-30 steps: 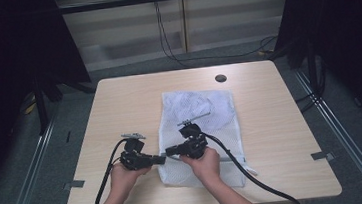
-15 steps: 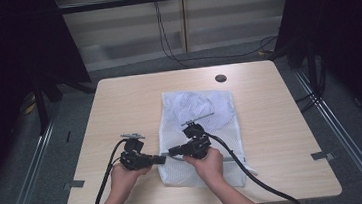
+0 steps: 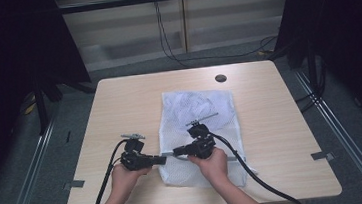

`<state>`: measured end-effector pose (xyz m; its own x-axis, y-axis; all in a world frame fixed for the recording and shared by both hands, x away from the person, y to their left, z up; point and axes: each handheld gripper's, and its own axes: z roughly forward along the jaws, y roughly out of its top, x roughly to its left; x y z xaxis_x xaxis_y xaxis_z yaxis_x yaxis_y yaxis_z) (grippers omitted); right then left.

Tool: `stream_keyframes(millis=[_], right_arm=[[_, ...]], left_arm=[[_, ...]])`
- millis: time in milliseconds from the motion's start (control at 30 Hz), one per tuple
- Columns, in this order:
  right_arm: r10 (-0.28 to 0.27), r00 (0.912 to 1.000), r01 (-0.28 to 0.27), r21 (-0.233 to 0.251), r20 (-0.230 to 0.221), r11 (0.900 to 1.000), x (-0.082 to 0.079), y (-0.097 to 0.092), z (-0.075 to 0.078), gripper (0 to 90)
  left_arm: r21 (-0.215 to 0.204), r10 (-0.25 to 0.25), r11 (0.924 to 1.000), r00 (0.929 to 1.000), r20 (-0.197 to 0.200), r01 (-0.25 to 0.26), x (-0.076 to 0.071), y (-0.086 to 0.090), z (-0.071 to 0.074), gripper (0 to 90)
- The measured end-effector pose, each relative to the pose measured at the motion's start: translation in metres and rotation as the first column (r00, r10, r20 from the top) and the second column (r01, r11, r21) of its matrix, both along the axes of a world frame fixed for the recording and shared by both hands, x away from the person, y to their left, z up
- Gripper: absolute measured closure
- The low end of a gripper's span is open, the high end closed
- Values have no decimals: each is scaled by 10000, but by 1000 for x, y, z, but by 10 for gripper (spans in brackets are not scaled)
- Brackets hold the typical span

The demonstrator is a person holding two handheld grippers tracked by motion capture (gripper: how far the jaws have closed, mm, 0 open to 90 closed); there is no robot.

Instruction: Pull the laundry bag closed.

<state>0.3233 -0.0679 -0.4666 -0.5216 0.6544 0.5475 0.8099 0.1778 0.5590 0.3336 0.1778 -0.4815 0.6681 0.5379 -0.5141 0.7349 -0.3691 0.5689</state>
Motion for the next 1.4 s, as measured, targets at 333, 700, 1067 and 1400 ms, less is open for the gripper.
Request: stream_keyframes(millis=[333, 700, 1067, 1400], right_arm=[[-62, 10000, 62, 51, -67, 10000, 0, -5, -2, 869], [0, 10000, 0, 45, -54, 10000, -1, -6, -1, 869], [-32, 10000, 32, -4, -93, 10000, -2, -10, -3, 869], [-62, 9999, 61, -47, -108, 10000, -3, -18, -3, 869]], left_arm=[[11, 91, 10000, 10000, -28, -91, 0, 1, 0, 881], [48, 109, 9999, 9999, -28, -109, 0, 1, 0, 881], [162, 227, 9996, 9997, -35, -226, 0, 1, 0, 881], [36, 280, 9996, 9995, -152, -279, 0, 2, 0, 881]])
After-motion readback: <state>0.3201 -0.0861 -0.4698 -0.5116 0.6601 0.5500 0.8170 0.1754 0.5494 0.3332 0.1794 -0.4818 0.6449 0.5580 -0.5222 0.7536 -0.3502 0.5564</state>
